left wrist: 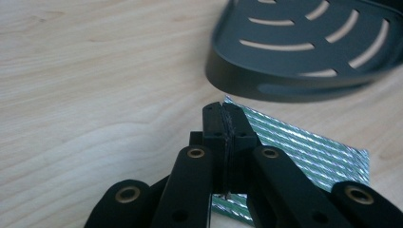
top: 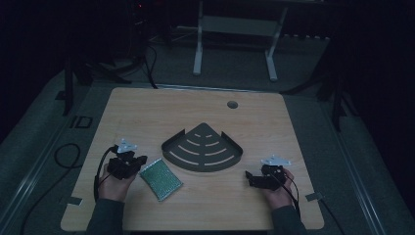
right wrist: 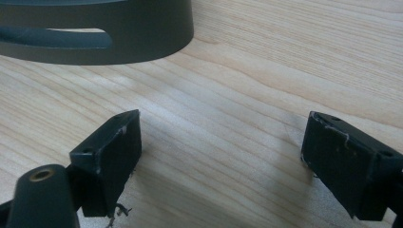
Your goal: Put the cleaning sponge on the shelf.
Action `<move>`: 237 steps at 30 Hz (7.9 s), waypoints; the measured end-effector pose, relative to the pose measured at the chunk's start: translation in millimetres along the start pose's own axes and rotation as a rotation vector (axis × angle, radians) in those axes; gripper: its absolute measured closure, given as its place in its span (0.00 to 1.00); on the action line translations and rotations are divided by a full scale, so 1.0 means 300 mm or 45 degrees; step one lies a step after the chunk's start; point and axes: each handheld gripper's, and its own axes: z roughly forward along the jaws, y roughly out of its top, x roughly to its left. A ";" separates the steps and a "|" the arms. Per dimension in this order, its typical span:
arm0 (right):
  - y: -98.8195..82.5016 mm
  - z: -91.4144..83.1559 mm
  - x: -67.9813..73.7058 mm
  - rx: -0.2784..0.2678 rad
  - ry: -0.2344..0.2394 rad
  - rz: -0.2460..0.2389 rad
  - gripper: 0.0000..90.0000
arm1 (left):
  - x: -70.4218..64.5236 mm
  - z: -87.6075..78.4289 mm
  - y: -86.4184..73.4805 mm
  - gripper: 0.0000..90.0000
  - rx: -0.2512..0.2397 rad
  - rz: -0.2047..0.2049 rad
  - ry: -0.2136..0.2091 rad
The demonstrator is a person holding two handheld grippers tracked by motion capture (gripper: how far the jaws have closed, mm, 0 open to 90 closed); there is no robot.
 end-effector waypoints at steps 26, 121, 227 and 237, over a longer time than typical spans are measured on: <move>0.000 0.000 0.000 0.000 0.000 0.001 0.14 | -0.107 0.058 -0.092 1.00 0.234 0.116 -0.005; 0.000 0.000 0.000 -0.001 0.000 0.001 0.14 | 0.131 0.112 0.075 0.86 0.616 0.161 -0.225; 0.000 0.001 0.000 -0.003 0.000 0.001 0.14 | 0.014 -0.034 0.508 1.00 0.584 0.383 -0.093; 0.000 0.000 0.000 -0.003 0.001 0.001 0.14 | -0.017 -0.014 0.556 1.00 0.587 0.397 -0.078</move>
